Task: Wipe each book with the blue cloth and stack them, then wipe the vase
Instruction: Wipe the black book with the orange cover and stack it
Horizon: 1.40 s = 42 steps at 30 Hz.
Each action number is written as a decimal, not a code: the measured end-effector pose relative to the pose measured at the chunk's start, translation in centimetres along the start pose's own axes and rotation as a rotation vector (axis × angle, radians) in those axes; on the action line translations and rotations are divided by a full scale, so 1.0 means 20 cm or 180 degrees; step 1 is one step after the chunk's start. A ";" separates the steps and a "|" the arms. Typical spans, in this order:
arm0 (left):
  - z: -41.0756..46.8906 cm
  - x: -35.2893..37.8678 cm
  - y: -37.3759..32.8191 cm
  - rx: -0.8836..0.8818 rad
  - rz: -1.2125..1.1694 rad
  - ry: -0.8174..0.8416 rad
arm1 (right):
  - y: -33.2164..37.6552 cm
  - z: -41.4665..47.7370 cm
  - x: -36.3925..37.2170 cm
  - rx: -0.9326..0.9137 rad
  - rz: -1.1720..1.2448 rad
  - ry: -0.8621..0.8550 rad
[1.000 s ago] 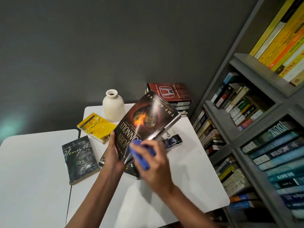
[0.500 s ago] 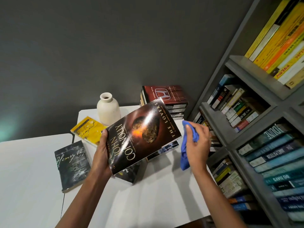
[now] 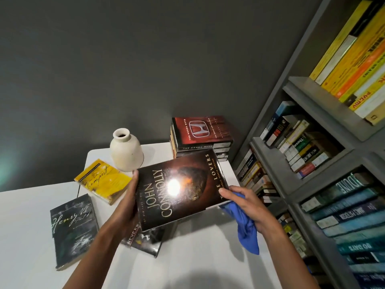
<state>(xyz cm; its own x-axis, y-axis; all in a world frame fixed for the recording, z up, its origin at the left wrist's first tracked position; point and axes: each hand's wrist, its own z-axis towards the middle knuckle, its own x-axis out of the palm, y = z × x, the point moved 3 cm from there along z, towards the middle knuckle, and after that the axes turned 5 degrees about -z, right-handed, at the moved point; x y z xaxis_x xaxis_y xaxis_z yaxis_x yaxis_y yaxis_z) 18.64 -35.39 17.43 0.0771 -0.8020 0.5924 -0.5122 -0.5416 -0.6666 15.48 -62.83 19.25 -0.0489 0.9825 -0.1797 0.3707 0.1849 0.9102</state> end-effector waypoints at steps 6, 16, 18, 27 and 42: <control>0.14 0.03 0.07 -0.0603 0.1086 0.0454 | -0.09 0.18 -0.17 0.0197 0.0314 -0.0191; 0.80 0.40 -0.20 0.0216 0.1401 0.0093 | 0.11 0.81 -0.55 0.0014 -0.0345 -0.0836; 0.93 0.46 -0.23 0.0256 0.1374 0.0055 | 0.17 0.92 -0.60 0.0024 -0.0414 -0.0734; 1.23 0.47 -0.24 0.0289 0.1607 -0.0289 | 0.16 1.20 -0.69 0.0210 -0.1033 -0.0438; 1.13 0.44 0.01 0.1965 0.3835 -0.1124 | 0.08 1.16 -0.64 -0.0181 -0.2663 -0.1210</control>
<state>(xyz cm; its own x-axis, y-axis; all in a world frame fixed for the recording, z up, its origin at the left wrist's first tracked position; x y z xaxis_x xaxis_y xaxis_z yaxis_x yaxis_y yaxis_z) 38.50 -48.26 12.39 0.1205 -0.8182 -0.5622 0.0306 0.5691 -0.8217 38.22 -75.70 14.37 0.0315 0.4566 -0.8891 0.3052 0.8427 0.4436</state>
